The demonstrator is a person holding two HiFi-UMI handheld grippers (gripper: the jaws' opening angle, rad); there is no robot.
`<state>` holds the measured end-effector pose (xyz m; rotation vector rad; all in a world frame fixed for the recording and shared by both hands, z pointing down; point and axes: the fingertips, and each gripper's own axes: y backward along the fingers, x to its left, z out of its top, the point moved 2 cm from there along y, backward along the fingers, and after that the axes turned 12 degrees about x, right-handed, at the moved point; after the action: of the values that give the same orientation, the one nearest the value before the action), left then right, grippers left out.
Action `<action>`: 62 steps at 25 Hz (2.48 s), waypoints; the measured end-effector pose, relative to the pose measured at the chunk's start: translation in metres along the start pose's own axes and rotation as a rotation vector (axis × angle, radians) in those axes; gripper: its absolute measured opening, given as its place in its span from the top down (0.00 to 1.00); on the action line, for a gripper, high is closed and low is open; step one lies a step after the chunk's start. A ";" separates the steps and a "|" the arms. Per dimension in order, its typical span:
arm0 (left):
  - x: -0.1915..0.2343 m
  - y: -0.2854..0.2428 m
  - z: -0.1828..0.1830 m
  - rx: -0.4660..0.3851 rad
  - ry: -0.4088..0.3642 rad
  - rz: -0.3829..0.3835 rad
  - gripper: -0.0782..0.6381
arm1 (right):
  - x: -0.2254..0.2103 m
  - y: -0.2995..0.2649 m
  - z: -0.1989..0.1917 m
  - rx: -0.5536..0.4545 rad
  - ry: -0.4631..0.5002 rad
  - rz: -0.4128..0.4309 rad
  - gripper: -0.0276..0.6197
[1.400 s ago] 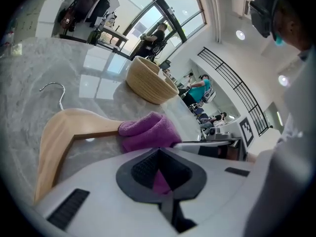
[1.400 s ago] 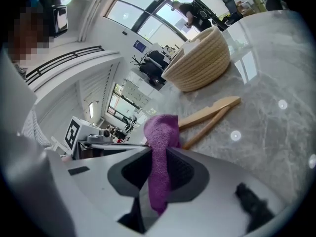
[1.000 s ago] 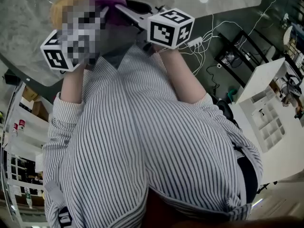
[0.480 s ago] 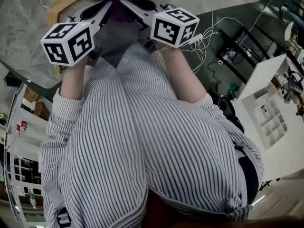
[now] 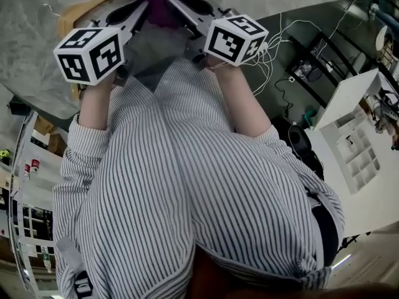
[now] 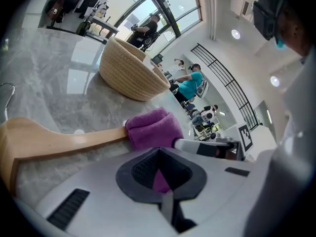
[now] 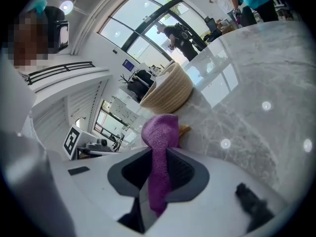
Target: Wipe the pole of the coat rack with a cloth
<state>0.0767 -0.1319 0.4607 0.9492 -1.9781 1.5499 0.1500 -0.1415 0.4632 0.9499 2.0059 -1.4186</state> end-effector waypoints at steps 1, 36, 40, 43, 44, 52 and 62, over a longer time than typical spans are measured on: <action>0.000 0.000 0.000 0.003 -0.004 -0.001 0.88 | 0.000 0.001 0.000 -0.008 -0.002 -0.004 0.83; -0.017 0.150 0.008 -0.311 -0.229 0.201 0.88 | 0.166 0.005 0.045 -0.125 0.565 0.140 0.83; -0.018 0.177 0.005 -0.396 -0.224 0.206 0.88 | 0.192 -0.009 0.055 -0.110 0.650 0.151 0.83; -0.020 0.195 -0.003 -0.460 -0.195 0.200 0.88 | 0.212 -0.015 0.057 -0.104 0.685 0.151 0.83; -0.021 0.201 -0.004 -0.483 -0.185 0.196 0.88 | 0.218 -0.017 0.057 -0.102 0.692 0.150 0.83; -0.026 0.224 -0.010 -0.579 -0.203 0.221 0.88 | 0.249 -0.039 0.048 -0.063 0.749 0.153 0.83; -0.015 0.244 -0.020 -0.689 -0.108 0.281 0.88 | 0.252 -0.028 0.045 -0.169 0.722 0.113 0.83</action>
<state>-0.0974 -0.0770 0.2967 0.4886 -2.5444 0.8182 -0.0303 -0.1263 0.2800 1.6280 2.4592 -0.8852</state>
